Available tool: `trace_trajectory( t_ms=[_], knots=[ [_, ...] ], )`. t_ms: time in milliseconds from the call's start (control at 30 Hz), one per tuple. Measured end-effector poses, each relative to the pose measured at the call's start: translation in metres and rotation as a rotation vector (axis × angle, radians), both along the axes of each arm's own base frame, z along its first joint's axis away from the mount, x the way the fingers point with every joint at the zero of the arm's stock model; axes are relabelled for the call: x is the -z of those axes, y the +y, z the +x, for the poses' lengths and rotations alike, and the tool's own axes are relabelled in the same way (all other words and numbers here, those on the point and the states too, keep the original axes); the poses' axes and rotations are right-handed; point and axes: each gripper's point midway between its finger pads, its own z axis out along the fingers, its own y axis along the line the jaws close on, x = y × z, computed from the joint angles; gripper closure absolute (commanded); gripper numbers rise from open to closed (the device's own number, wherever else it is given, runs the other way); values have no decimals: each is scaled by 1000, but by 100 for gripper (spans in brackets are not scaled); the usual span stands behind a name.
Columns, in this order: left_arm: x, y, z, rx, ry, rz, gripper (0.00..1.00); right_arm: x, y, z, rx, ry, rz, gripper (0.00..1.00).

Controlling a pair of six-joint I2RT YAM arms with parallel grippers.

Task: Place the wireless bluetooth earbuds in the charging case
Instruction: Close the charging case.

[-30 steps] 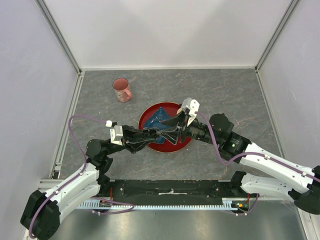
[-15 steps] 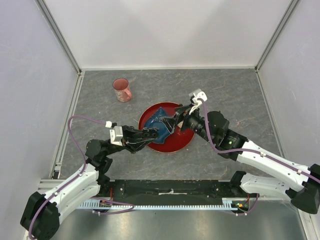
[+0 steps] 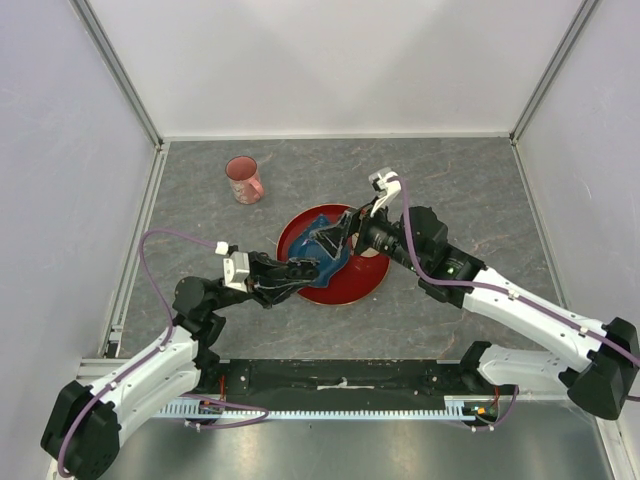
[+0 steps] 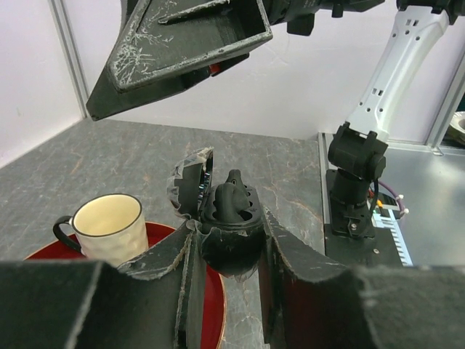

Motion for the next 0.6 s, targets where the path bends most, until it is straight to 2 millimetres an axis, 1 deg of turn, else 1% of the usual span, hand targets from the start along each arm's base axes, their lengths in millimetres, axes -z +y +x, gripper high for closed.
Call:
trace_trajectory(
  t_ms=[167,400,600],
  knots=[
    [3,-1,-3,22,5,14,98,9,9,-5,-55,24,-16,4],
    [4,-2,-5,39,1,21,98,15,13,-9,-86,36,-31,4],
    [3,-5,-4,48,6,28,98,30,18,-13,-125,66,-64,4]
  ],
)
